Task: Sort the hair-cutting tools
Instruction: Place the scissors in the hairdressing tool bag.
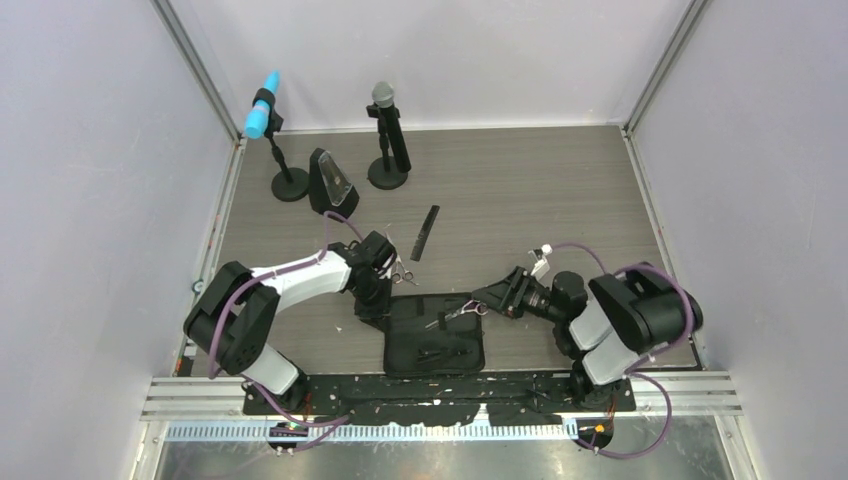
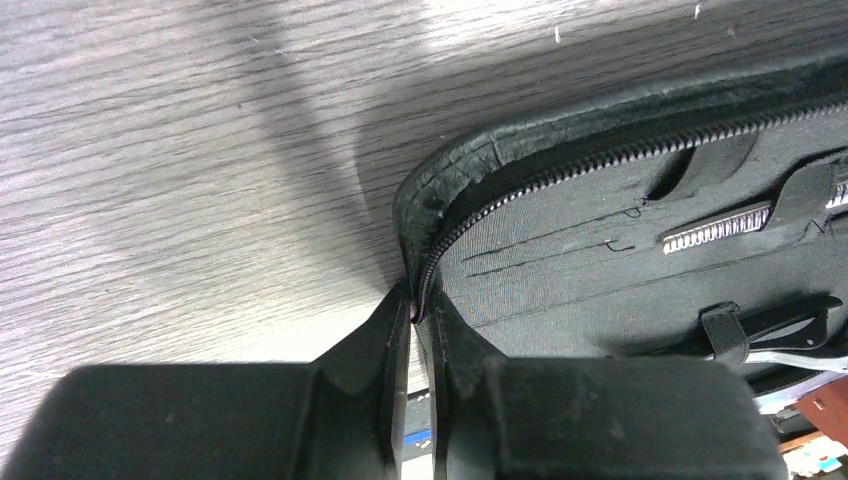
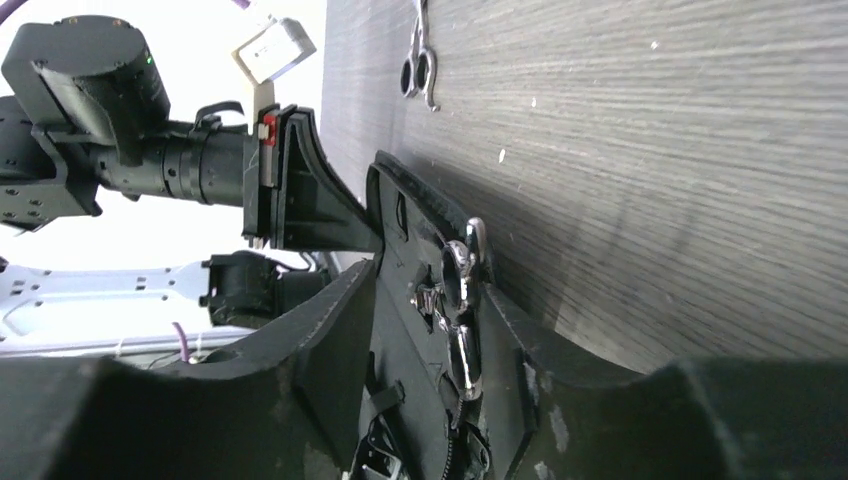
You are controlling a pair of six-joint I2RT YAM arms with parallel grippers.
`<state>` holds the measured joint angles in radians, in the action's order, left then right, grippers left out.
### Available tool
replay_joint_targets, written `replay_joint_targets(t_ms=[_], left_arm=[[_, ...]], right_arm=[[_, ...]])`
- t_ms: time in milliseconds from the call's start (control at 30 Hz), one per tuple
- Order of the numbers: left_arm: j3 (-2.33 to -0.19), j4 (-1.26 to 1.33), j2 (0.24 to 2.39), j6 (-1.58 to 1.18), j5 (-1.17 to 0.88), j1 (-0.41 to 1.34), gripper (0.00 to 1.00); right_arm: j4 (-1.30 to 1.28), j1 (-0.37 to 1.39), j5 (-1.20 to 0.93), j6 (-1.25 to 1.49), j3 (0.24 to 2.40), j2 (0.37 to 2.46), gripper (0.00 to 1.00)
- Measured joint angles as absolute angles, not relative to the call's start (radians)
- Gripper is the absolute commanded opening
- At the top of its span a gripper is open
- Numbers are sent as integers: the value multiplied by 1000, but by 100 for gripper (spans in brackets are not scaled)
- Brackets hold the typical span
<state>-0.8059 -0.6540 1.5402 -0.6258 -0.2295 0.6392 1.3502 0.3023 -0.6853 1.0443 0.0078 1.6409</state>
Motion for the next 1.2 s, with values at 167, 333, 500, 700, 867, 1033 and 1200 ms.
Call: replay_joint_targets(t_ms=[167, 333, 500, 700, 867, 1033, 1200], left_arm=[[-798, -645, 1531, -629, -227, 639, 12], [-794, -635, 1522, -629, -218, 639, 11], [-794, -628, 1520, -629, -210, 639, 10], [-794, -628, 1520, -628, -210, 639, 10], [-794, -628, 1520, -628, -210, 640, 10], [-794, -628, 1518, -628, -209, 640, 10], [-794, -628, 1516, -628, -207, 641, 9]], right_arm=[[1048, 302, -606, 960, 11, 1380, 58], [606, 302, -512, 823, 68, 1103, 56], [225, 302, -426, 675, 191, 928, 53], [-91, 310, -356, 474, 421, 961, 49], [-284, 375, -317, 334, 560, 1079, 49], [-431, 472, -277, 246, 656, 1170, 48], [-530, 537, -247, 168, 784, 1290, 46]])
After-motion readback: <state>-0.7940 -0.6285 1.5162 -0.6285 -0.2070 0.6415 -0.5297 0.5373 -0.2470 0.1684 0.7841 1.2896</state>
